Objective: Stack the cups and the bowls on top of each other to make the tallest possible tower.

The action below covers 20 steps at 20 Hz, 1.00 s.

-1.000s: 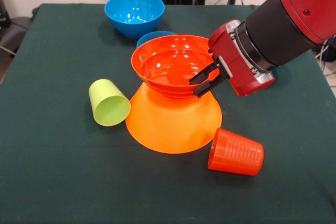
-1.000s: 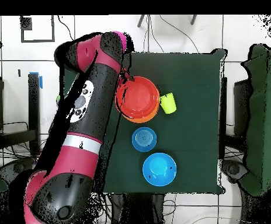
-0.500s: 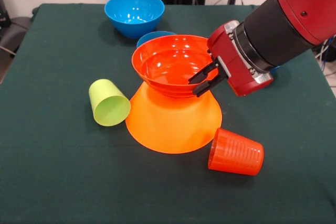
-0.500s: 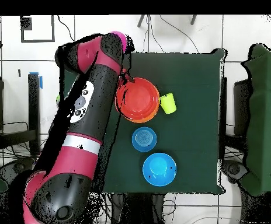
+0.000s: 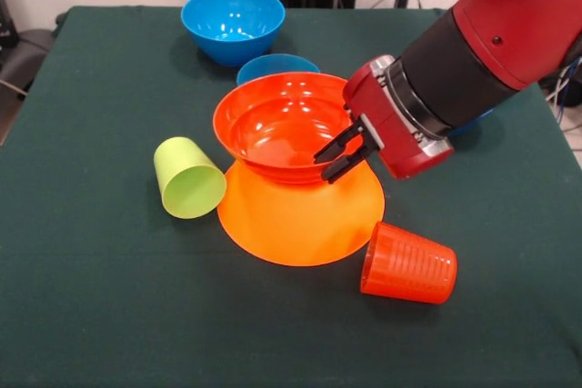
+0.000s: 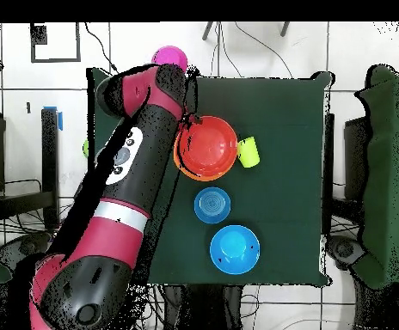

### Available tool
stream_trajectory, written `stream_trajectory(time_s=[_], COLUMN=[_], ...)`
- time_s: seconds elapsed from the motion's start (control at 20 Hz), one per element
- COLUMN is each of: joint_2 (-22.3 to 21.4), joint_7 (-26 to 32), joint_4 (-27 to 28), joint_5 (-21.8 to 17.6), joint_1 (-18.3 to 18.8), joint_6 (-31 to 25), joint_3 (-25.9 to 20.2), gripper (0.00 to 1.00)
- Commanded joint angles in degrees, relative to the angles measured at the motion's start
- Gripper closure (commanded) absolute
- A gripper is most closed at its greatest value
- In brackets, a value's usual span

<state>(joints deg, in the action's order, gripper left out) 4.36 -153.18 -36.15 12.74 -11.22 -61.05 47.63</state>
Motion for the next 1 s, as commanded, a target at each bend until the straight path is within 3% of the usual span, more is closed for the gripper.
stream_trajectory(time_s=[0.05, 0.55, 1.0], joint_2=[0.32, 1.05, 1.2], joint_7=[-1.23, -1.22, -1.96], joint_4=[-6.89, -6.86, -5.04], joint_5=[-3.02, -2.42, -1.67], joint_1=[-0.61, -0.93, -1.27], joint_6=[5.56, 6.06, 2.69], joint_3=[-7.09, -6.27, -5.42], gripper=[1.0, 1.0, 1.0])
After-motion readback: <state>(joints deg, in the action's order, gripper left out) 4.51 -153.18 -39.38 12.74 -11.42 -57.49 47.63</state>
